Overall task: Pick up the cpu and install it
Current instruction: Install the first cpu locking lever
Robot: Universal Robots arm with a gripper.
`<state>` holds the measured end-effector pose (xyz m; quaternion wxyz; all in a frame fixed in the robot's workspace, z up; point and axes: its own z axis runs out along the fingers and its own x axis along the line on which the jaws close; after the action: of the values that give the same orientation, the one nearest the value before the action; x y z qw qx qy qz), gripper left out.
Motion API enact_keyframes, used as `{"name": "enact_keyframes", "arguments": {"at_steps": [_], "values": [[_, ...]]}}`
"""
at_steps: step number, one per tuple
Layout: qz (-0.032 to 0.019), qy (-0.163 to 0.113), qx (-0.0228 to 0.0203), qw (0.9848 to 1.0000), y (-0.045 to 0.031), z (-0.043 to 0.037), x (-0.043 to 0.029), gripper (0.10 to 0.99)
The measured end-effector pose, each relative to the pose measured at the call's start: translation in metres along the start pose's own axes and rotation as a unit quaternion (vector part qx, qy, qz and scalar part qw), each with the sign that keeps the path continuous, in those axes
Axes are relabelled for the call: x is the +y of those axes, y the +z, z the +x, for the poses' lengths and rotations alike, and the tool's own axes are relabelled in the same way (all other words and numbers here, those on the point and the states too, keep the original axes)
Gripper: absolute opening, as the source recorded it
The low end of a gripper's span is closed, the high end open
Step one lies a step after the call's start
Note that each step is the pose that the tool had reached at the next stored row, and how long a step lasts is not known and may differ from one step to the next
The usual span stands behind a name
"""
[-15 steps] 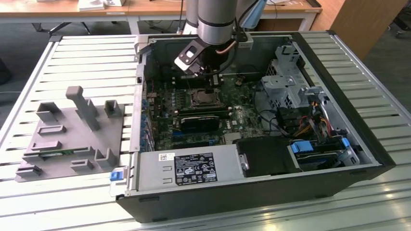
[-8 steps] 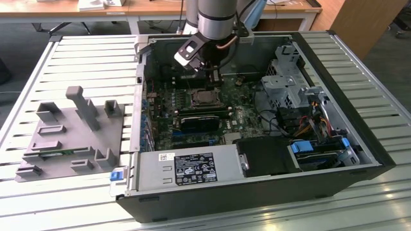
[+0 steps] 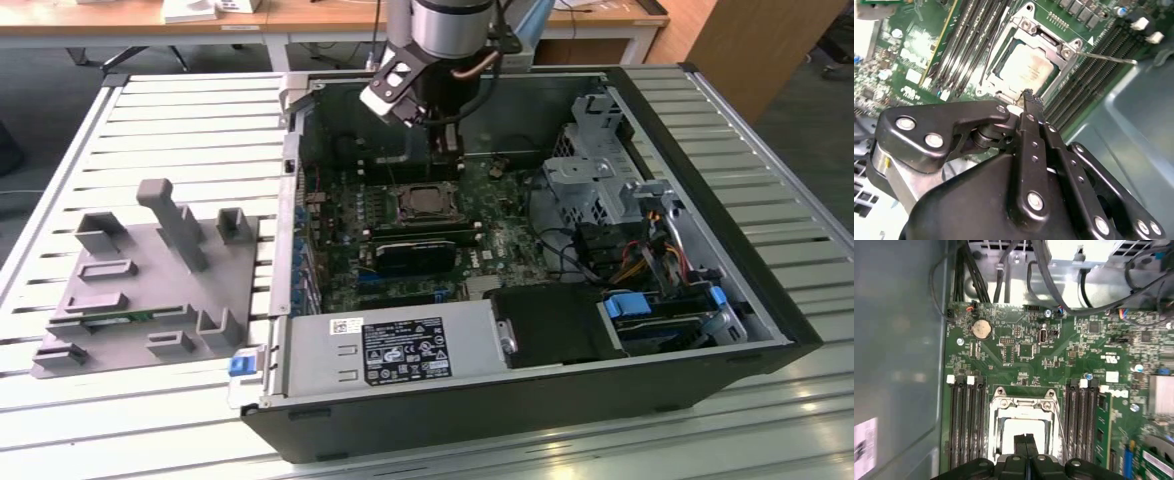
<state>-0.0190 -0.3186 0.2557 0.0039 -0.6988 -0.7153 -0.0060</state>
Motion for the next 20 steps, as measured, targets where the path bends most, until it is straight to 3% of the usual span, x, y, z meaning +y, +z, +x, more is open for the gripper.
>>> {"name": "enact_keyframes", "arguments": {"at_steps": [4, 6, 11, 15, 20], "values": [[0.0001, 0.000, -0.0001, 1.0000, -0.0170, 0.0002, 0.0001, 0.106], [0.0000, -0.003, 0.0000, 1.0000, -0.0179, 0.0002, 0.0000, 0.106], [0.0007, -0.048, 0.0000, 0.9989, -0.0173, 0.0002, 0.0000, 0.106], [0.0013, -0.084, 0.0000, 0.9965, -0.0166, 0.0002, 0.0000, 0.106], [0.0018, -0.128, 0.0003, 0.9918, -0.0165, 0.0002, 0.0000, 0.106]]}}
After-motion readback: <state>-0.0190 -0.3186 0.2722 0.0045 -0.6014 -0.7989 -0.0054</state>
